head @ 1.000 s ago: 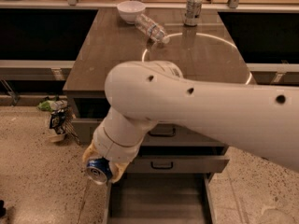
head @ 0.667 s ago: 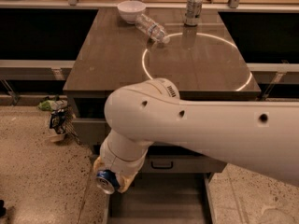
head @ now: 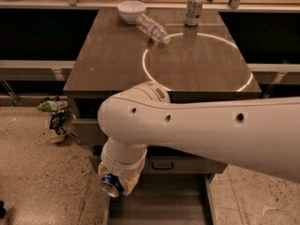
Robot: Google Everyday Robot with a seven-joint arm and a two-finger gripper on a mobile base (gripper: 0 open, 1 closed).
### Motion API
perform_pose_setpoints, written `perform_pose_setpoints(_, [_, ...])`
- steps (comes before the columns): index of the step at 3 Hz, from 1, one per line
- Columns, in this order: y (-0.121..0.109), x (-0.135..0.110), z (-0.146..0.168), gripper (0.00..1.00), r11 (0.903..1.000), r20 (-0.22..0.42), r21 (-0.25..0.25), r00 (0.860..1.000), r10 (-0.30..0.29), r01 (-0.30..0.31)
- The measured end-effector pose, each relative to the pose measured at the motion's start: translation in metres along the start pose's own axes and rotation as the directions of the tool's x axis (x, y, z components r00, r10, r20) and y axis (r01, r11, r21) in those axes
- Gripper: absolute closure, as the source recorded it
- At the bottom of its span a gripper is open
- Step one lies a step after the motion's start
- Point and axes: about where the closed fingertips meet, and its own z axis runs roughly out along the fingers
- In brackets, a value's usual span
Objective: Place pepsi can into bottom drawer
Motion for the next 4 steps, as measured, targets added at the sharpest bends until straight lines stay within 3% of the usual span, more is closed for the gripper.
perform_pose_setpoints(1, [0.027,0.032,0.036,1.0,0.9972,-0.029,-0.055,0.998,-0.052,0.051])
perform_pose_setpoints(2, [0.033,0.051,0.07,1.0,0.9734,-0.023,-0.051,0.974,-0.225,0.223])
perform_pose_setpoints(3, [0.037,0.05,0.1,1.0,0.9424,0.006,0.024,0.943,-0.334,0.334])
perform_pose_setpoints(4, [0.035,0.052,0.104,1.0,0.9058,-0.006,0.055,0.907,-0.421,0.42])
